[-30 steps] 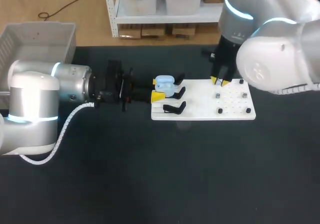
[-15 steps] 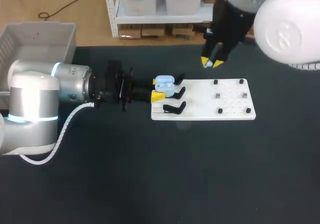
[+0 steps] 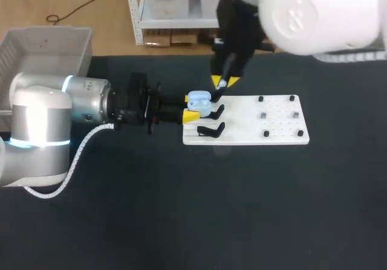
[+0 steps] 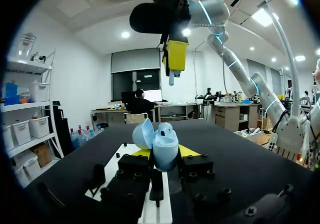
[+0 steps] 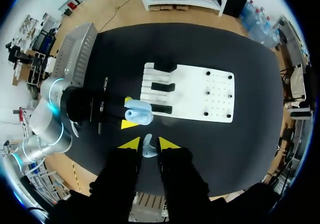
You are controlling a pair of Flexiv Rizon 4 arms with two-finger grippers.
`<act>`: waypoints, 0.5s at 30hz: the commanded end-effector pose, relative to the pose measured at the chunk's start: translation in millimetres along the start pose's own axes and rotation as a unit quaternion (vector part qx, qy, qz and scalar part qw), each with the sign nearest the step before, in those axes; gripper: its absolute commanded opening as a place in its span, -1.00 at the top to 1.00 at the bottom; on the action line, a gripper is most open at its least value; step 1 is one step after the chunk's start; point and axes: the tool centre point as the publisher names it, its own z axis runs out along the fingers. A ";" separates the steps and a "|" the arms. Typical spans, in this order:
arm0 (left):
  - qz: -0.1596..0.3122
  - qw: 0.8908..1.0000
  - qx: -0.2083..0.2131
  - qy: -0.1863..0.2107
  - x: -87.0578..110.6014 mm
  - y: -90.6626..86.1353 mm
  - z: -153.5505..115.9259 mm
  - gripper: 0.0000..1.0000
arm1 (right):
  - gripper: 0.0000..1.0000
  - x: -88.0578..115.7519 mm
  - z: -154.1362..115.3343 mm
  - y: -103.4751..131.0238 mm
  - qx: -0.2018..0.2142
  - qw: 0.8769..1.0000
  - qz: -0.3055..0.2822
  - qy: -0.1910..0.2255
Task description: Pick up each earbud case from the left stands, insert the matching earbuds, close the lid, and place the case in the box.
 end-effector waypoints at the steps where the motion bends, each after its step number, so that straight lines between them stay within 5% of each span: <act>1: 0.001 1.000 -0.002 0.000 0.0 -1.7 -0.3 1.00 | 1.00 -7.2 10.3 15.5 0.010 0.999 -0.010 0.030; 15: 0.001 1.000 -0.002 0.000 0.0 -1.7 -0.3 1.00 | 1.00 2.5 26.8 31.9 0.021 0.998 -0.047 0.033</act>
